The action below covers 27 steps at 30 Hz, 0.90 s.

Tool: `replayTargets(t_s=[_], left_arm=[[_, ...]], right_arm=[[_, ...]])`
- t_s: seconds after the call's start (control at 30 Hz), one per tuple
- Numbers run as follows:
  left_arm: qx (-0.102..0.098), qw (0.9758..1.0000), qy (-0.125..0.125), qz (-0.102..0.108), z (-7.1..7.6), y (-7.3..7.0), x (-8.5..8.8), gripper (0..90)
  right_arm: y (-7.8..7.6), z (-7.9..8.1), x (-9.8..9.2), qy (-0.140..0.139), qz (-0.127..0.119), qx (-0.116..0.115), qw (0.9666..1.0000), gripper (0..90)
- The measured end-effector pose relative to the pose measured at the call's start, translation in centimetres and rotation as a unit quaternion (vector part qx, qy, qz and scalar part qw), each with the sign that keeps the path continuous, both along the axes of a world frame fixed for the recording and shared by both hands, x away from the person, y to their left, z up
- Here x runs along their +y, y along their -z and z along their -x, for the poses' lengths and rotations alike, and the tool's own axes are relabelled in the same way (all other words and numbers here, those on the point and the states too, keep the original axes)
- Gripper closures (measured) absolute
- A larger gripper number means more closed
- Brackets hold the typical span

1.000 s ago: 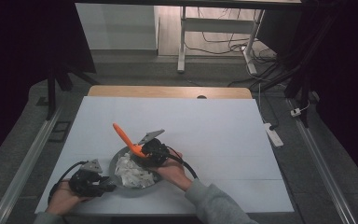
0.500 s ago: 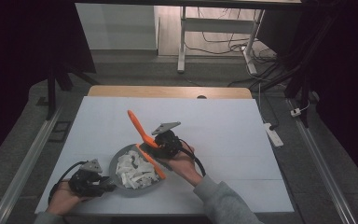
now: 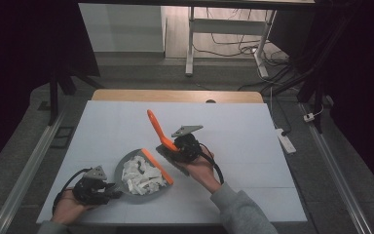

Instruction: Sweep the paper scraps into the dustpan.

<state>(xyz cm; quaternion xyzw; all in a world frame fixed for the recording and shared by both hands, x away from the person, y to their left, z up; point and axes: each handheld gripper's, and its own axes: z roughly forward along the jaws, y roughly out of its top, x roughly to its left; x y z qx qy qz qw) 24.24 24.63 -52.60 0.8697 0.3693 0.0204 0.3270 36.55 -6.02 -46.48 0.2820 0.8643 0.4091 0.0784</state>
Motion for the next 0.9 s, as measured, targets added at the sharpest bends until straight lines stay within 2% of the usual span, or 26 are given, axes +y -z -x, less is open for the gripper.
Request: replayTargets(t_s=[0.53,0.9], left_arm=[[-0.021,0.9991,-0.033,0.013,0.0,-0.6,0.5,61.2],[-0.039,0.9966,-0.066,0.029,0.0,-1.0,0.9,61.3]], right_arm=[[-0.2,-0.1,-3.3,0.027,-0.021,0.002,0.9994,71.8],[-0.5,0.5,-5.9,0.036,-0.033,-0.003,0.9988,71.8]])
